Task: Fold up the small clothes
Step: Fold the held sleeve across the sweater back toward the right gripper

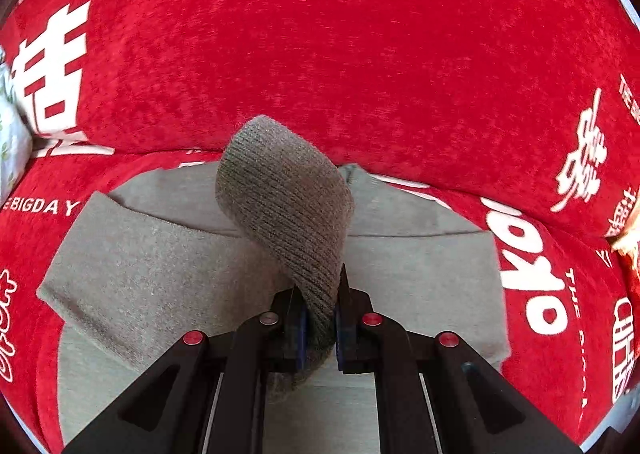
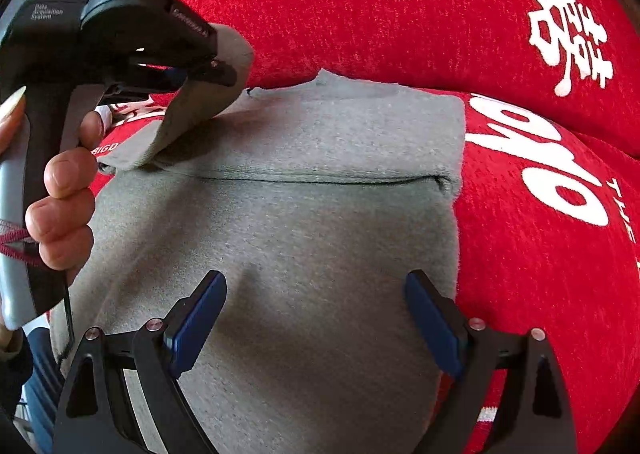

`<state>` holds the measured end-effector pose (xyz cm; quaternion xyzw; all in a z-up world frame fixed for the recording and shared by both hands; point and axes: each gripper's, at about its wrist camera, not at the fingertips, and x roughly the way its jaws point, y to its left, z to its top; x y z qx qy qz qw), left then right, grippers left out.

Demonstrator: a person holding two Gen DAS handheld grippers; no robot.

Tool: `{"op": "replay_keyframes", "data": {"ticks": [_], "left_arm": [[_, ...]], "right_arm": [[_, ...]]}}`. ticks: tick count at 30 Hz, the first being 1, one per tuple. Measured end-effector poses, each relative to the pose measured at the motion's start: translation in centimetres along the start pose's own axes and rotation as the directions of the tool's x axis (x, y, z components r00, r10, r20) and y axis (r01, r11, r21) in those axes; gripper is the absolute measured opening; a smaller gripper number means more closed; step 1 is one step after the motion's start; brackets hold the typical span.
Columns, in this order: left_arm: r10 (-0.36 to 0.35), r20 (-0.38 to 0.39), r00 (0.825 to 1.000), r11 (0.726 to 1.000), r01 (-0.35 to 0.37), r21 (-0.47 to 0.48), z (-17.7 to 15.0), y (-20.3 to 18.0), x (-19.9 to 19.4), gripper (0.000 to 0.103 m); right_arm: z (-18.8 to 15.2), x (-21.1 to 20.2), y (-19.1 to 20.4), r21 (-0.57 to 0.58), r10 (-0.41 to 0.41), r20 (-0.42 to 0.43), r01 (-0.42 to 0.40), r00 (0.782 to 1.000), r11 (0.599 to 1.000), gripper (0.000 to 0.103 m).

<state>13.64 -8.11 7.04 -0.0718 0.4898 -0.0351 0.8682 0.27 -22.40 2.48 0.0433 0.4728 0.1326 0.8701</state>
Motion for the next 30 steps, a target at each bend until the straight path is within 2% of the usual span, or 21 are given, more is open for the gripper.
{"op": "replay_keyframes", "data": {"ticks": [14, 24, 30], "left_arm": [[-0.045, -0.016, 0.999, 0.995, 0.047, 0.086, -0.7, -4.5, 0.1, 0.011], [-0.081, -0.051, 0.995, 0.987, 0.087, 0.133, -1.4, -6.9, 1.3, 0.011], [-0.084, -0.074, 0.994, 0.983, 0.095, 0.158, -2.2, -8.2, 2.3, 0.011]], "right_arm": [[0.0, -1.8, -1.3, 0.037, 0.018, 0.030, -0.019, 0.999, 0.999, 0.093], [0.4, -3.5, -6.0, 0.152, -0.005, 0.065, -0.005, 0.998, 0.988, 0.093], [0.4, -3.8, -7.3, 0.195, -0.029, 0.063, 0.017, 0.998, 0.981, 0.093]]}}
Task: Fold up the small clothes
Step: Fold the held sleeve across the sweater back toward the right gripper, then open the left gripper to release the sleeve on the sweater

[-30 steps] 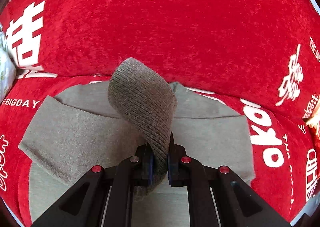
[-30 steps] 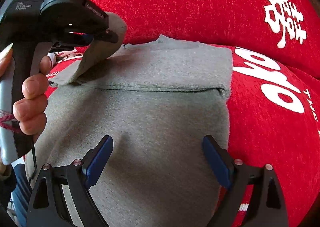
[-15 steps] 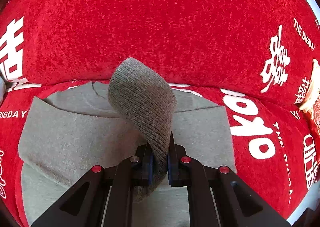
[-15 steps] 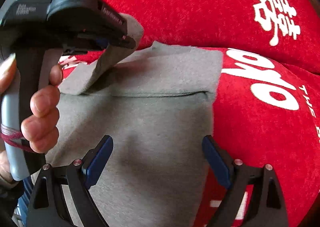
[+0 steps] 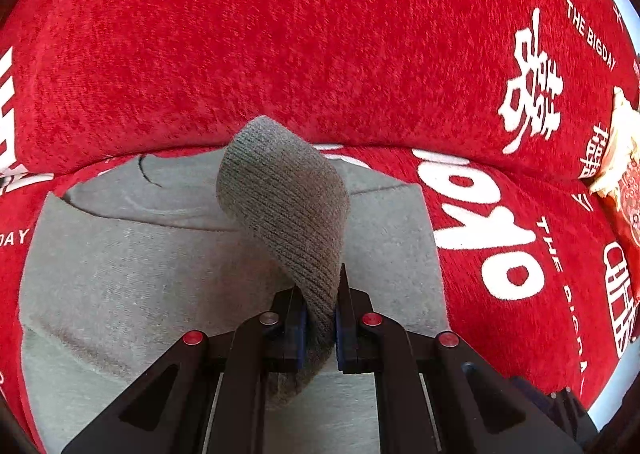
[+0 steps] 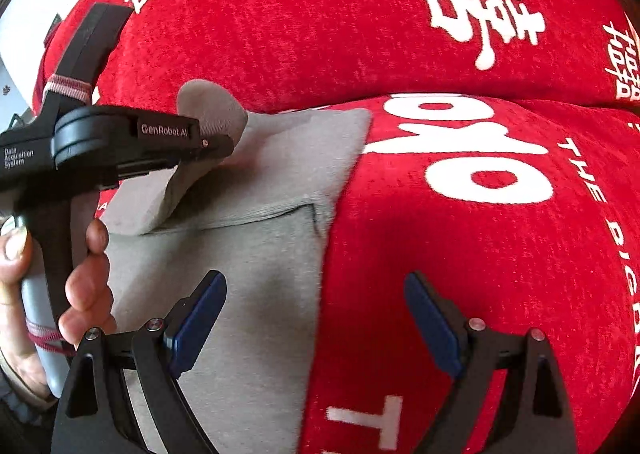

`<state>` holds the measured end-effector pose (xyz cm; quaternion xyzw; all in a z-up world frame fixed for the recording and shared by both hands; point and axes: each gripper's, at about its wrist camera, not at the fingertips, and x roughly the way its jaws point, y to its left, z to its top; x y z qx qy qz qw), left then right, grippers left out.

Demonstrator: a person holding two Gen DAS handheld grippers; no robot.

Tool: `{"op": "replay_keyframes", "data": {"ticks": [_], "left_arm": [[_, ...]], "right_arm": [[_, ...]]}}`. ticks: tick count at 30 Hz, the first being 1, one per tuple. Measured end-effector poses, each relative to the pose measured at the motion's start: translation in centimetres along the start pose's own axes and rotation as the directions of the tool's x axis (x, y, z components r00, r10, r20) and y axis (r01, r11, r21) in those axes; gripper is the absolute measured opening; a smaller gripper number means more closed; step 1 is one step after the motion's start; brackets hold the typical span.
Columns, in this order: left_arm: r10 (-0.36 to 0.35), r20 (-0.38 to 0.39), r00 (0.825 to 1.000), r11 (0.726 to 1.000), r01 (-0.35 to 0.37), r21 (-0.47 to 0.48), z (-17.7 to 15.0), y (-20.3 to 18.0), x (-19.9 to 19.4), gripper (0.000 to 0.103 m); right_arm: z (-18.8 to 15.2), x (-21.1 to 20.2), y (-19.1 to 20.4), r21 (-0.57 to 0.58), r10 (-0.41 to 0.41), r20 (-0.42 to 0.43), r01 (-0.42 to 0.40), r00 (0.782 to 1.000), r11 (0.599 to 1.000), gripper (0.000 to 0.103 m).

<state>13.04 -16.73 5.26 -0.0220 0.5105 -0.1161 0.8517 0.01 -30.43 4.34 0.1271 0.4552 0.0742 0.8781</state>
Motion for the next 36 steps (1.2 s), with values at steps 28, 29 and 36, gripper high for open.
{"op": "replay_keyframes", "data": {"ticks": [28, 29, 36], "left_arm": [[0.004, -0.011, 1.000, 1.000, -0.003, 0.008, -1.0, -1.7, 3.0, 0.088], [-0.010, -0.023, 1.000, 1.000, 0.011, 0.011, -1.0, -1.7, 3.1, 0.088], [-0.064, 0.046, 0.997, 0.998, 0.065, -0.026, -0.7, 1.9, -0.6, 0.088]], "right_arm": [[-0.2, 1.0, -1.3, 0.036, -0.053, -0.037, 0.054, 0.998, 0.998, 0.093], [-0.2, 1.0, -1.3, 0.035, -0.056, -0.036, 0.057, 0.998, 0.998, 0.093], [0.2, 0.9, -1.9, 0.052, -0.089, -0.016, 0.090, 0.996, 0.995, 0.093]]}}
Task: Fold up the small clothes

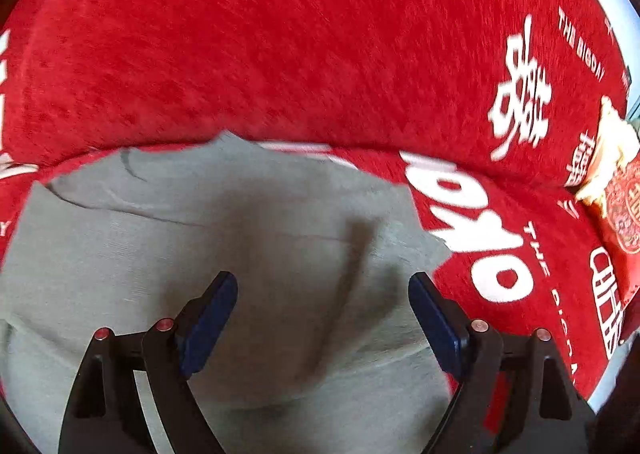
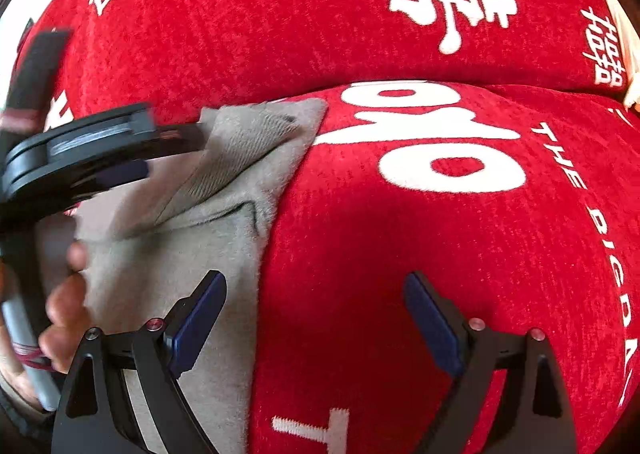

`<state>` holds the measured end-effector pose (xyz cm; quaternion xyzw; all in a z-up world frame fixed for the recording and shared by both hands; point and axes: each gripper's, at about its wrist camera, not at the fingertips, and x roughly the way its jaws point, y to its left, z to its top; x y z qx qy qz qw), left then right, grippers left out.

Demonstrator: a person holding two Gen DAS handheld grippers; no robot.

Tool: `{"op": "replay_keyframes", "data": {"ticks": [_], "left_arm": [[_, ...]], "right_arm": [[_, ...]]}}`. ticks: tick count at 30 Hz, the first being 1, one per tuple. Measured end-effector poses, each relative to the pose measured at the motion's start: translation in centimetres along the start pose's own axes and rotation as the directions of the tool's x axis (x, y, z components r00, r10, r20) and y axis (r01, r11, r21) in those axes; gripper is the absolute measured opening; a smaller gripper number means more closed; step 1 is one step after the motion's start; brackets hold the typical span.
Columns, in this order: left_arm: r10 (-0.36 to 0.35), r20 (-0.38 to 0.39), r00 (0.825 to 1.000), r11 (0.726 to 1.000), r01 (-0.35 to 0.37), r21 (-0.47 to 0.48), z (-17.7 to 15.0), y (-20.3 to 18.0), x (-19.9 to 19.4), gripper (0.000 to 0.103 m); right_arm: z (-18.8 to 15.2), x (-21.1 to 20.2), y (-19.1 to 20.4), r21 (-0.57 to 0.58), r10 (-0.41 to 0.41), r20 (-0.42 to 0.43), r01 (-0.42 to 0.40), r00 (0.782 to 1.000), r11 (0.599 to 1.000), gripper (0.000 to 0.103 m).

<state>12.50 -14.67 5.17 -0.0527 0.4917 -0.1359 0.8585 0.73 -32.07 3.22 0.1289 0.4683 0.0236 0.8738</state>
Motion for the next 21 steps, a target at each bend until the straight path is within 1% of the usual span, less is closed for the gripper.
{"op": "replay_keyframes", "data": {"ticks": [2, 3, 4, 6, 9, 12, 14, 16, 17, 18, 20, 21], "left_arm": [[0.042, 0.028, 0.999, 0.999, -0.042, -0.007, 0.2, 1.7, -1.0, 0.088], [0.082, 0.038, 0.996, 0.997, -0.082, -0.013, 0.3, 3.0, -1.5, 0.088], [0.129, 0.038, 0.991, 0.992, -0.128, -0.021, 0.3, 4.3, -1.7, 0.088], [0.176, 0.024, 0.984, 0.984, -0.175, -0.037, 0.2, 6.6, -1.9, 0.088], [0.209, -0.006, 0.978, 0.975, -0.209, -0.076, -0.5, 10.0, -2.2, 0.088], [0.240, -0.022, 0.970, 0.965, -0.241, -0.101, -1.1, 12.9, -2.5, 0.088], [0.262, -0.025, 0.965, 0.957, -0.263, -0.123, -1.4, 14.5, -2.6, 0.088], [0.269, -0.041, 0.962, 0.950, -0.272, -0.153, -1.7, 16.1, -2.4, 0.088], [0.268, -0.051, 0.962, 0.948, -0.272, -0.163, -1.7, 16.7, -2.2, 0.088], [0.269, -0.059, 0.961, 0.946, -0.276, -0.169, -1.7, 17.1, -2.0, 0.088], [0.275, -0.079, 0.958, 0.945, -0.285, -0.161, -2.0, 17.9, -1.5, 0.088], [0.286, -0.086, 0.954, 0.944, -0.296, -0.145, -2.2, 18.0, -1.2, 0.088]], "right_arm": [[0.3, -0.5, -0.2, 0.029, 0.013, 0.039, -0.014, 0.999, 0.999, 0.093], [0.4, -0.8, -0.1, 0.036, 0.017, 0.060, -0.019, 0.998, 0.999, 0.093], [0.6, -1.2, 0.1, 0.037, 0.023, 0.086, -0.026, 0.996, 0.999, 0.093], [1.1, -1.9, 1.0, 0.016, 0.049, 0.133, -0.051, 0.990, 0.999, 0.093], [2.3, -2.1, 3.4, -0.038, 0.073, 0.181, -0.068, 0.981, 0.997, 0.093], [4.2, -0.8, 6.8, -0.090, 0.104, 0.175, -0.089, 0.979, 0.992, 0.093], [5.4, 0.7, 9.7, -0.140, 0.129, 0.132, -0.110, 0.983, 0.984, 0.093], [6.9, 2.9, 12.7, -0.185, 0.170, 0.056, -0.157, 0.984, 0.970, 0.093], [7.5, 4.3, 13.7, -0.184, 0.177, 0.012, -0.171, 0.984, 0.968, 0.093], [8.2, 6.3, 14.6, -0.172, 0.162, -0.045, -0.167, 0.986, 0.971, 0.093], [8.5, 8.6, 14.9, -0.163, 0.117, -0.120, -0.136, 0.986, 0.977, 0.093], [8.3, 9.8, 14.5, -0.171, 0.047, -0.163, -0.075, 0.986, 0.982, 0.093]]}}
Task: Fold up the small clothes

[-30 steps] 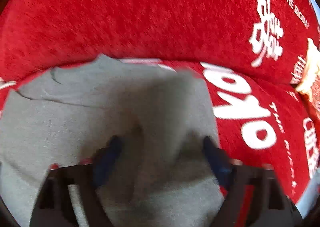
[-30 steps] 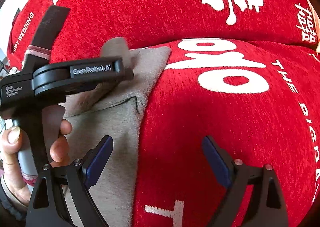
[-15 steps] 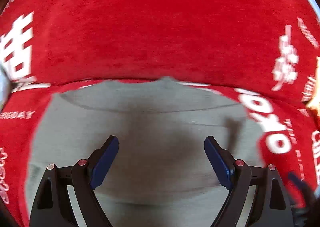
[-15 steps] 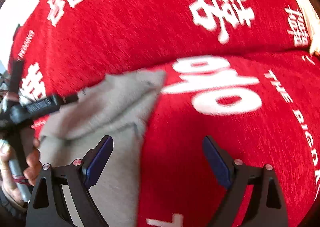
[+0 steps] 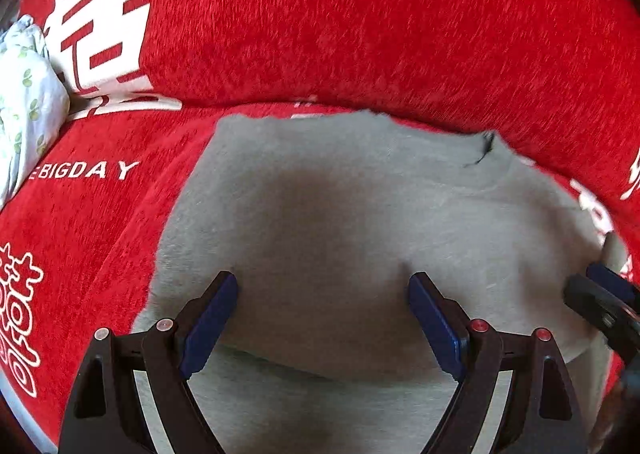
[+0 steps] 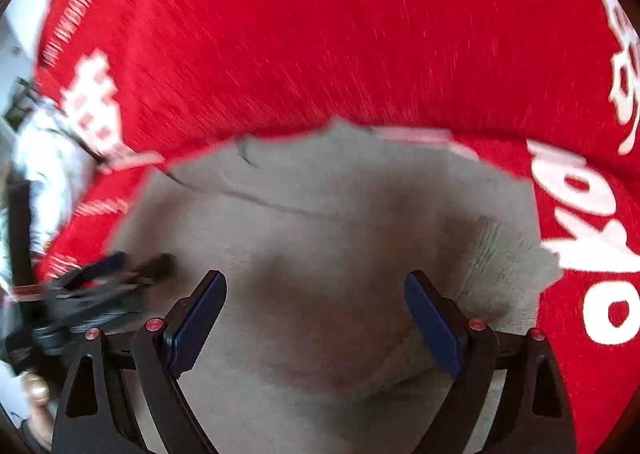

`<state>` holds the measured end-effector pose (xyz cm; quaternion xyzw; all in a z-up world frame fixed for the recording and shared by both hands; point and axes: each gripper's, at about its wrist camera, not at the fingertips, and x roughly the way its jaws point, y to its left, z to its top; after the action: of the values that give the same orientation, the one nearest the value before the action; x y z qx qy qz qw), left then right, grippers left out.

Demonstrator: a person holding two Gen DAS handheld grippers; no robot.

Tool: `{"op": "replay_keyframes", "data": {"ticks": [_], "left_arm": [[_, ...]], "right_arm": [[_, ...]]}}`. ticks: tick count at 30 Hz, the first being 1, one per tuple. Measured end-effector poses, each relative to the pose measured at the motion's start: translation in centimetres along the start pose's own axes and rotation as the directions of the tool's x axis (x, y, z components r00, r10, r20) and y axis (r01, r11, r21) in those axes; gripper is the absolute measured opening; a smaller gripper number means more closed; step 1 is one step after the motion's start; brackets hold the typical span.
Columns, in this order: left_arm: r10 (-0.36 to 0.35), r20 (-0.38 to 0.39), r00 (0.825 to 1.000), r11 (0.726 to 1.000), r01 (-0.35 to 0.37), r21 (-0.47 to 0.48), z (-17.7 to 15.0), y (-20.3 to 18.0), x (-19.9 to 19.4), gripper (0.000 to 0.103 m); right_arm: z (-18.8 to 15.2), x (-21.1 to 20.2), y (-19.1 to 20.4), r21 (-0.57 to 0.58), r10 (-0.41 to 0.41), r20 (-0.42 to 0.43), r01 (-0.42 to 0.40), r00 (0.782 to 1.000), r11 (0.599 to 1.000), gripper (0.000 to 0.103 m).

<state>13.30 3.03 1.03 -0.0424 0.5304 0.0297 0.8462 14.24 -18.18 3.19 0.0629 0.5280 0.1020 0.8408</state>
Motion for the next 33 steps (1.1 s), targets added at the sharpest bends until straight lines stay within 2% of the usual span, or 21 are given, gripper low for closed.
{"op": "replay_keyframes", "data": {"ticks": [1, 4, 5, 6, 7, 8, 11, 13, 15, 18, 19, 21, 25, 29, 31, 33], "left_arm": [[0.007, 0.007, 1.000, 1.000, -0.008, 0.021, -0.3, 0.2, 0.0, 0.088], [0.001, 0.027, 1.000, 0.998, -0.003, 0.064, -1.2, 1.1, -0.7, 0.088], [-0.007, 0.030, 1.000, 0.997, 0.005, 0.072, -1.3, 1.5, -1.0, 0.088], [-0.012, 0.033, 0.999, 0.997, 0.009, 0.077, -1.4, 1.7, -1.2, 0.088], [-0.016, 0.039, 0.999, 0.997, 0.012, 0.081, -1.5, 1.9, -1.5, 0.088], [-0.018, 0.044, 0.999, 0.997, 0.014, 0.082, -1.5, 1.9, -1.7, 0.088], [-0.055, 0.055, 0.997, 0.995, 0.050, 0.083, -1.0, 1.3, -2.4, 0.088], [-0.078, 0.058, 0.995, 0.993, 0.072, 0.092, -0.6, 0.5, -2.4, 0.088], [-0.078, 0.047, 0.996, 0.991, 0.072, 0.109, -0.2, -0.3, -1.7, 0.088], [-0.032, 0.006, 0.999, 0.991, 0.030, 0.131, -0.4, -0.4, 0.0, 0.088], [-0.036, 0.019, 0.999, 0.990, 0.034, 0.139, -0.7, -0.3, -0.1, 0.088], [-0.047, 0.034, 0.998, 0.987, 0.041, 0.156, -1.3, 0.0, -0.7, 0.088], [-0.092, 0.045, 0.995, 0.986, 0.084, 0.146, -2.4, 0.9, -1.9, 0.088], [-0.114, 0.019, 0.993, 0.983, 0.110, 0.146, -4.4, 0.9, -2.0, 0.088], [-0.106, 0.031, 0.994, 0.982, 0.099, 0.159, -5.4, 0.9, -2.5, 0.088], [-0.106, 0.032, 0.994, 0.980, 0.099, 0.171, -6.3, 1.0, -3.0, 0.088]], "right_arm": [[-0.6, 0.5, -0.5, -0.006, -0.065, -0.027, 0.065, 0.998, 0.998, 0.092], [-2.9, -1.4, -1.1, -0.068, -0.180, 0.022, 0.181, 0.983, 0.981, 0.092], [-3.9, -2.4, -1.2, -0.087, -0.256, 0.046, 0.259, 0.966, 0.962, 0.092], [-4.7, -3.5, -1.4, -0.093, -0.340, 0.078, 0.346, 0.937, 0.933, 0.093], [-5.3, -4.1, -1.7, -0.086, -0.385, 0.090, 0.392, 0.919, 0.916, 0.093], [-5.6, -4.7, -1.9, -0.066, -0.403, 0.096, 0.410, 0.910, 0.910, 0.093], [-5.5, -6.0, -1.6, 0.012, -0.359, 0.140, 0.361, 0.923, 0.933, 0.093], [-4.6, -5.6, 0.0, 0.024, -0.283, 0.152, 0.282, 0.947, 0.959, 0.093], [-3.5, -3.8, 1.7, 0.017, -0.210, 0.128, 0.209, 0.969, 0.978, 0.093], [-3.3, -0.1, 3.2, 0.016, -0.237, 0.046, 0.237, 0.970, 0.971, 0.093], [-3.5, 0.7, 3.4, 0.015, -0.250, 0.028, 0.250, 0.968, 0.968, 0.093], [-4.4, 0.3, 4.1, 0.007, -0.280, 0.084, 0.280, 0.956, 0.960, 0.093], [-6.1, -1.9, 4.8, 0.025, -0.263, 0.147, 0.262, 0.954, 0.965, 0.093], [-7.4, -1.3, 5.5, -0.008, -0.254, 0.107, 0.256, 0.961, 0.967, 0.093], [-8.4, -0.7, 5.7, -0.016, -0.256, 0.067, 0.258, 0.964, 0.966, 0.093], [-9.8, -1.2, 5.6, -0.001, -0.253, 0.103, 0.255, 0.962, 0.967, 0.096]]}}
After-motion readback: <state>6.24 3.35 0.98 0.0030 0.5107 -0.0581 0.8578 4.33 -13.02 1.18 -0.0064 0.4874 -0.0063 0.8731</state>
